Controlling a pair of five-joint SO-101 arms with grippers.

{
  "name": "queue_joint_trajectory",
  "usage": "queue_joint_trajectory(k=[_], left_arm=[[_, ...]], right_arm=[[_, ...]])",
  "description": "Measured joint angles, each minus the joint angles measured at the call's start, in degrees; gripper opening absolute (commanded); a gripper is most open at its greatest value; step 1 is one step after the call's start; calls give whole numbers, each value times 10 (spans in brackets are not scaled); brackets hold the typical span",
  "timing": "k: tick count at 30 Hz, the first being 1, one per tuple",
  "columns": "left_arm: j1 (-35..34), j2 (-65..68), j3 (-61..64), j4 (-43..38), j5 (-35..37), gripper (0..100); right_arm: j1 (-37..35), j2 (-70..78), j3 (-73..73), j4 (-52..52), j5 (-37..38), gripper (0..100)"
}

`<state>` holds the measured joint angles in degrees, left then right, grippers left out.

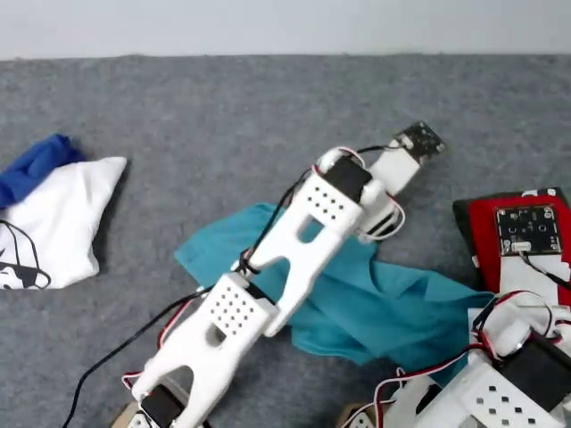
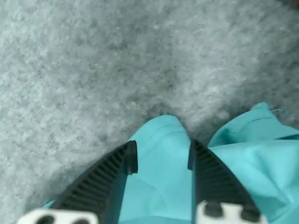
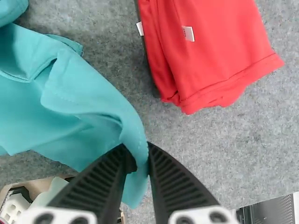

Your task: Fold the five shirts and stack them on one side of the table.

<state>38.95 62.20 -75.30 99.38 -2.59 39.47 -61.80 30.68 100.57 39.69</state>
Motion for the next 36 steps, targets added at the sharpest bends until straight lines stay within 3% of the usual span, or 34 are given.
queue_joint_trajectory(k=[10, 17, 25, 29, 36], left_arm=[[11, 89, 11, -7, 4, 182], [18, 98, -4, -16, 2, 14], [14, 103, -63, -29, 2, 14], [-19, 103, -161, -3, 2, 14], [-131, 39, -168, 0, 2, 14]], right_arm=[[0, 0, 0, 0, 0, 10], [0, 0, 0, 0, 0, 10], [0, 0, 0, 0, 0, 10], [0, 0, 0, 0, -12, 10], [-1, 0, 25, -33, -25, 10]])
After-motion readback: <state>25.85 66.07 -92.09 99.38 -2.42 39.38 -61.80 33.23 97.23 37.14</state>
